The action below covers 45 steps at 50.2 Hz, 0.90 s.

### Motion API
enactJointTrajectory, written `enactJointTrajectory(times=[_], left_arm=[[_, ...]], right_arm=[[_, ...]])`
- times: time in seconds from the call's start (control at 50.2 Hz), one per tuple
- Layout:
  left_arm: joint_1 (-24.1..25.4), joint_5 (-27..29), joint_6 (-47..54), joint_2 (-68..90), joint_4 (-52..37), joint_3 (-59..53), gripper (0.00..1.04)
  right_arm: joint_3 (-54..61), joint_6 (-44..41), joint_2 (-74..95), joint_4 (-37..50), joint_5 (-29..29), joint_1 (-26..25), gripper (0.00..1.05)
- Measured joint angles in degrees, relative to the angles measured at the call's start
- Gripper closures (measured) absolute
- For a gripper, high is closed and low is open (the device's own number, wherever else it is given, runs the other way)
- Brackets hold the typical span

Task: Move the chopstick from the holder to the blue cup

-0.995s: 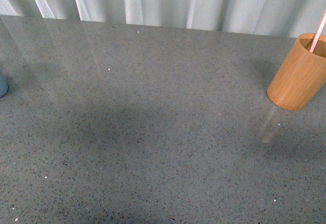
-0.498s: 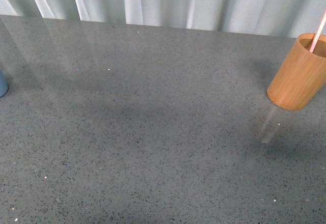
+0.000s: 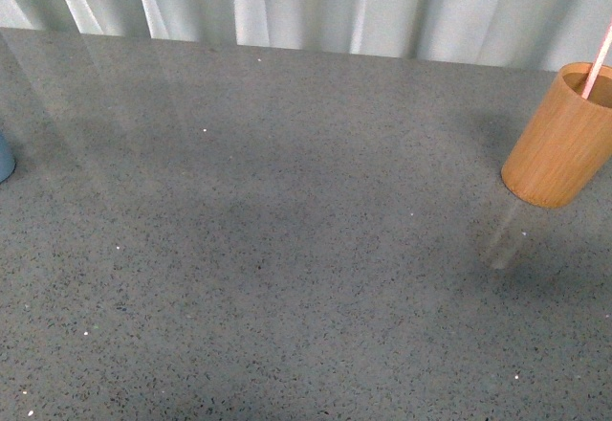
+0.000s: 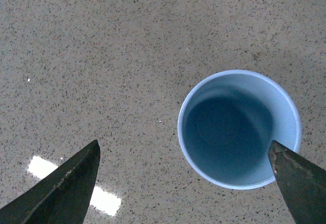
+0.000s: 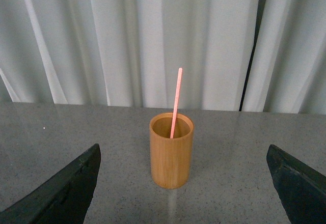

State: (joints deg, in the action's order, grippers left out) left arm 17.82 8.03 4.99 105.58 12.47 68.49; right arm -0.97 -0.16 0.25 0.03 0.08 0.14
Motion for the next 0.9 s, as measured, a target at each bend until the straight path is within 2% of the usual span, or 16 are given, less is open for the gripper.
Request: enactJointTrajectory(times=[0.637,0.896], left_arm=[[-2.62,2.1,-0.61,6.36,-1.42,2.64,0.07],[-2.1,3.91,-0.04,9.88,-2.34,3.52,0.07]], right_arm=[[0.0,0.0,0.0,0.0,-0.02,0.0,0.1],[0.0,0.0,0.0,0.0,0.0,0.0,0.1]])
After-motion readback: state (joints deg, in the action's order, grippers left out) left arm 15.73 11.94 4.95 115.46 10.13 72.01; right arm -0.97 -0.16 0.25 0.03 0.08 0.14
